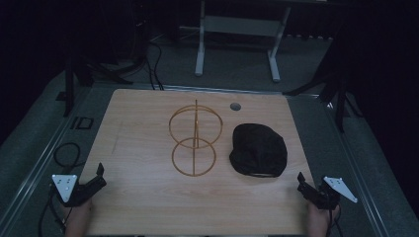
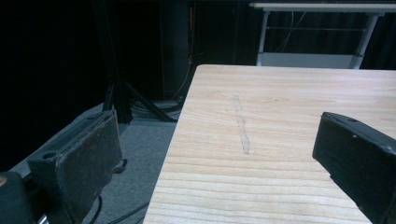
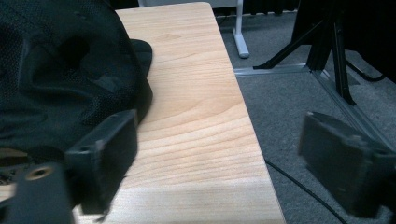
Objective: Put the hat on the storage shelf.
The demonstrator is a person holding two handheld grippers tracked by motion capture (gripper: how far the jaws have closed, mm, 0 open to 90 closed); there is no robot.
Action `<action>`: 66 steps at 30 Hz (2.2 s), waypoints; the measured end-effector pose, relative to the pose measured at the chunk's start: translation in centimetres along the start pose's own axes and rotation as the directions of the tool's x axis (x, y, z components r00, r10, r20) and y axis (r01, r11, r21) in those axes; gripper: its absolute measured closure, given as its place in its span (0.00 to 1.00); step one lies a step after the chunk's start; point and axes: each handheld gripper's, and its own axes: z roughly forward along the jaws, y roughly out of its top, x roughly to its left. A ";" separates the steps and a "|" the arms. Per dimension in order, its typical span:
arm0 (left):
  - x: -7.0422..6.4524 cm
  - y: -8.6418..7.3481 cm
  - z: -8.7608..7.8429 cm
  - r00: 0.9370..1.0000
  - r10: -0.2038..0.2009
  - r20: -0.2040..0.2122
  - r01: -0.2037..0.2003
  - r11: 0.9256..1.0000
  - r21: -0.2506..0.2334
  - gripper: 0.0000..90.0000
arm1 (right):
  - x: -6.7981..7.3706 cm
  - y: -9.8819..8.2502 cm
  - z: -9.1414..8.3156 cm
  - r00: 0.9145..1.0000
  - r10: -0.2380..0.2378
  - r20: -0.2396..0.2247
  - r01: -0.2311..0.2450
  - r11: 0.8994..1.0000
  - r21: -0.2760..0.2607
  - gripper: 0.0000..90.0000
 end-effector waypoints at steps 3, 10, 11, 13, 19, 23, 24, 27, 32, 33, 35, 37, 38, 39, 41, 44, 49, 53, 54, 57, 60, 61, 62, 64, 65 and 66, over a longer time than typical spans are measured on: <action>0.0 0.0 0.0 1.000 -0.003 0.001 0.003 1.000 0.004 0.02 | 0.1 0.0 0.0 1.000 -0.011 -0.006 0.011 1.000 0.006 0.15; 0.0 0.0 0.1 1.000 0.000 -0.002 0.000 1.000 0.009 0.02 | -0.3 0.1 0.1 0.998 -0.001 -0.061 0.002 1.000 0.024 0.15; 0.0 0.0 0.1 1.000 -0.001 -0.003 0.001 1.000 0.010 0.02 | -0.3 0.1 0.2 0.998 0.005 -0.064 -0.003 1.000 0.028 0.15; 0.0 0.0 0.1 1.000 -0.001 0.000 0.001 1.000 0.010 0.02 | -0.4 0.2 0.2 0.997 0.005 -0.076 -0.001 0.999 0.044 0.15; 0.0 0.0 0.1 1.000 0.000 -0.003 0.000 1.000 0.008 0.02 | 0.4 1.6 -0.6 0.994 -0.031 -0.101 0.035 0.999 0.041 0.15; 0.0 0.0 0.1 1.000 0.000 -0.008 0.000 1.000 0.007 0.02 | 1.4 2.5 -0.6 0.989 -0.048 -0.143 0.060 0.995 0.077 0.15; 0.0 0.0 0.1 1.000 0.000 -0.008 0.000 1.000 0.006 0.02 | 1.6 2.8 -0.6 0.986 -0.048 -0.157 0.062 0.995 0.083 0.15; 0.0 0.0 0.1 1.000 0.001 -0.007 -0.001 1.000 0.004 0.02 | 2.2 3.3 -0.6 0.982 -0.060 -0.176 0.078 0.993 0.094 0.15; 0.0 0.0 0.0 1.000 0.002 -0.006 -0.002 1.000 0.002 0.02 | 3.6 4.7 -0.7 0.973 -0.070 -0.220 0.092 0.991 0.095 0.15; 0.0 0.0 0.0 1.000 0.002 -0.008 -0.002 1.000 0.002 0.02 | 3.8 5.0 -0.7 0.971 -0.072 -0.226 0.095 0.991 0.093 0.15; -0.1 0.0 0.0 1.000 0.007 -0.005 -0.007 1.000 -0.002 0.02 | 4.2 5.5 -0.8 0.968 -0.072 -0.241 0.095 0.992 0.083 0.15; -0.1 0.0 0.0 1.000 0.008 -0.005 -0.008 1.000 -0.004 0.02 | 4.7 6.0 -0.7 0.964 -0.079 -0.253 0.103 0.991 0.084 0.15; -0.1 0.0 0.0 1.000 0.007 -0.004 -0.007 1.000 -0.003 0.02 | 5.0 6.3 -0.7 0.964 -0.083 -0.253 0.108 0.990 0.086 0.15; 0.0 0.0 0.0 1.000 0.005 -0.003 -0.005 1.000 -0.003 0.02 | 5.4 6.6 -0.7 0.964 -0.093 -0.249 0.117 0.990 0.083 0.15; 0.0 0.0 0.0 1.000 0.003 -0.002 -0.003 1.000 -0.003 0.02 | 6.1 7.1 -0.7 0.961 -0.102 -0.255 0.126 0.989 0.080 0.15; -0.1 0.0 0.0 1.000 0.007 -0.001 -0.007 1.000 -0.003 0.02 | 7.2 7.7 -0.5 0.954 -0.124 -0.273 0.147 0.987 0.065 0.15; -0.1 0.0 0.0 1.000 0.007 0.001 -0.007 1.000 -0.002 0.02 | 8.5 8.5 -0.1 0.943 -0.125 -0.309 0.152 0.986 0.066 0.14; 0.0 0.0 0.0 1.000 0.005 0.002 -0.005 1.000 0.000 0.02 | 9.9 9.1 0.5 0.928 -0.111 -0.355 0.146 0.986 0.073 0.14; 0.0 0.0 0.0 1.000 0.006 0.003 -0.006 1.000 0.000 0.02 | 10.2 9.2 0.6 0.926 -0.116 -0.359 0.151 0.986 0.071 0.14; 0.0 0.0 0.0 1.000 0.006 0.005 -0.006 1.000 0.000 0.02 | 11.2 9.3 1.2 0.932 -0.133 -0.337 0.168 0.983 0.078 0.14; 0.0 0.0 0.0 1.000 0.003 0.008 -0.003 1.000 0.002 0.02 | 12.1 9.2 2.0 0.936 -0.133 -0.327 0.172 0.981 0.094 0.13; 0.0 0.0 0.0 1.000 0.003 0.009 -0.003 1.000 0.002 0.02 | 12.6 9.0 2.5 0.941 -0.145 -0.305 0.182 0.979 0.097 0.13; 0.0 0.0 0.0 1.000 0.003 0.010 -0.004 1.000 0.002 0.02 | 12.6 9.0 2.5 0.941 -0.145 -0.305 0.182 0.979 0.097 0.13; 0.0 0.0 0.0 1.000 0.004 0.012 -0.004 1.000 0.002 0.02 | 13.0 8.6 3.3 0.947 -0.155 -0.281 0.192 0.975 0.111 0.13; 0.0 0.0 0.0 1.000 0.003 0.014 -0.003 1.000 0.002 0.02 | 13.0 8.6 3.3 0.947 -0.155 -0.281 0.192 0.975 0.111 0.13; 0.0 0.0 0.0 1.000 0.004 0.014 -0.004 1.000 0.001 0.02 | 13.2 8.5 3.5 0.947 -0.163 -0.277 0.201 0.972 0.117 0.13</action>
